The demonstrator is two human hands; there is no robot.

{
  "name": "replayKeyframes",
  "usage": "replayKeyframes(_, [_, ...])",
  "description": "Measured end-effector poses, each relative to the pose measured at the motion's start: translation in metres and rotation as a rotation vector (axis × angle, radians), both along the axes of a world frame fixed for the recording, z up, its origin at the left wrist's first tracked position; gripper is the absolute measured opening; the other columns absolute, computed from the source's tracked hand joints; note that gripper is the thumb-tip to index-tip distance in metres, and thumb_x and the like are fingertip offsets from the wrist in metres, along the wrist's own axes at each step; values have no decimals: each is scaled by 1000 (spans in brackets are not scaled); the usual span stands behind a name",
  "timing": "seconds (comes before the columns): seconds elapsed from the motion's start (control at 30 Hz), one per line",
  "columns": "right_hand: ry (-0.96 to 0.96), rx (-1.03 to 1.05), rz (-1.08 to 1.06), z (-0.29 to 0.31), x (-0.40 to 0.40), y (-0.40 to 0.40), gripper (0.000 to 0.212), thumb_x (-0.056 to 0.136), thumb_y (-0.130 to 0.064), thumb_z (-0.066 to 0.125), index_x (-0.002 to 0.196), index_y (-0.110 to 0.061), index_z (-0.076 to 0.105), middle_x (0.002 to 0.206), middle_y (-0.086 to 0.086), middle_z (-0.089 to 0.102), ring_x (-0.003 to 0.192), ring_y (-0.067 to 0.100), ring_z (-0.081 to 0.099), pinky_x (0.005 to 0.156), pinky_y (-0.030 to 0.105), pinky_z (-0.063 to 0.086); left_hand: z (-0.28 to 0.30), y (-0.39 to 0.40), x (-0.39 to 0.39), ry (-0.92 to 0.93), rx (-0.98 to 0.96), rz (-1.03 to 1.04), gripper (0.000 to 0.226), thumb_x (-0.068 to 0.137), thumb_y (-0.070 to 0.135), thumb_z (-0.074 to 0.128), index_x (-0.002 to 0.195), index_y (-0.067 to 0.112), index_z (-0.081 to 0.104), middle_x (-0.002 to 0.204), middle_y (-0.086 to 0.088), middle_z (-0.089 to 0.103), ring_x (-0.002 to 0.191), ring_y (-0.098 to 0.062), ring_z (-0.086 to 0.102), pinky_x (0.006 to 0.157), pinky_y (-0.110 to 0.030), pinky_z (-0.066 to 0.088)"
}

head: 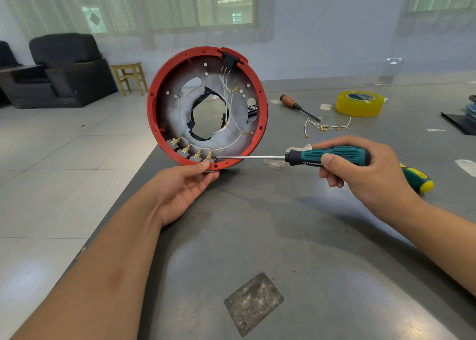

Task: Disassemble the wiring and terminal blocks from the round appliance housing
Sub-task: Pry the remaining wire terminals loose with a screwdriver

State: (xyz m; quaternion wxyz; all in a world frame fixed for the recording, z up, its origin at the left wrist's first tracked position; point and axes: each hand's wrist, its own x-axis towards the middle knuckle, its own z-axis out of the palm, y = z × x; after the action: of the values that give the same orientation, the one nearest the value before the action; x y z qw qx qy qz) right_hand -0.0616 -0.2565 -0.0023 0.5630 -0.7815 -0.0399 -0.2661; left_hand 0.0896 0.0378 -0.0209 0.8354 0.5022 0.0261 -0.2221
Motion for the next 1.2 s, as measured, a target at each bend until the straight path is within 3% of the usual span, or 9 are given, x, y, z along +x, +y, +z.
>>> replayKeyframes(0.1, [7,-29,-10,2,-1,1,21,93,-17,71,102,-35,78,78,7,74,61,16,66,57,22,55,-1,1,1,5,-8,-7,42,72,2,77,111,-9,71,119,-23,74,98,-29,78,69,-22,62])
replayKeyframes(0.23, [34,-47,-19,6,-4,4,20,82,-42,71,102,-41,77,81,1,75,66,16,69,58,20,56,-1,1,1,4,4,-30,37,69,1,76,105,-8,74,112,-21,77,97,-28,79,68,-22,62])
replayKeyframes(0.37, [23,-66,-13,5,-4,4,20,89,-27,72,100,-43,77,81,1,75,66,18,69,58,21,56,0,0,0,9,14,-28,28,79,-2,73,106,-8,73,104,-18,78,92,-27,79,66,-22,62])
replayKeyframes(0.47, [22,-48,-3,5,-5,6,17,84,-37,72,100,-44,77,81,2,75,66,19,70,58,21,56,0,0,0,14,20,-25,19,91,-4,67,108,-9,72,106,-19,78,92,-28,79,67,-22,62])
replayKeyframes(0.57, [16,-16,15,5,-6,9,27,75,-48,71,101,-41,77,82,3,76,65,20,70,58,21,56,1,0,-1,5,11,-30,26,86,-3,70,111,-10,70,108,-20,78,94,-28,79,68,-22,62])
replayKeyframes(0.7, [12,-1,17,3,-5,10,30,76,-46,71,103,-35,78,83,5,76,67,23,71,60,23,56,2,0,-3,-11,-10,-21,44,71,0,75,113,-13,68,106,-21,78,95,-30,79,69,-22,62])
replayKeyframes(0.87, [19,-8,45,2,-6,17,26,78,-42,72,103,-39,77,85,2,76,66,22,72,59,21,56,2,-1,-5,-41,10,-32,45,70,0,76,112,-13,67,109,-23,77,96,-32,78,70,-23,63])
replayKeyframes(1.0, [-5,20,28,0,-5,14,17,89,-26,76,102,-36,78,81,9,75,63,22,69,58,23,55,2,-1,-5,-40,2,-21,28,86,-3,70,111,-14,66,110,-22,77,96,-31,78,69,-23,63])
replayKeyframes(1.2, [-10,59,1,0,-3,11,27,77,-42,72,101,-32,78,78,10,75,60,21,67,55,23,54,4,-1,-7,-31,-47,-24,36,76,-2,72,110,-15,66,108,-21,78,98,-30,78,68,-25,63])
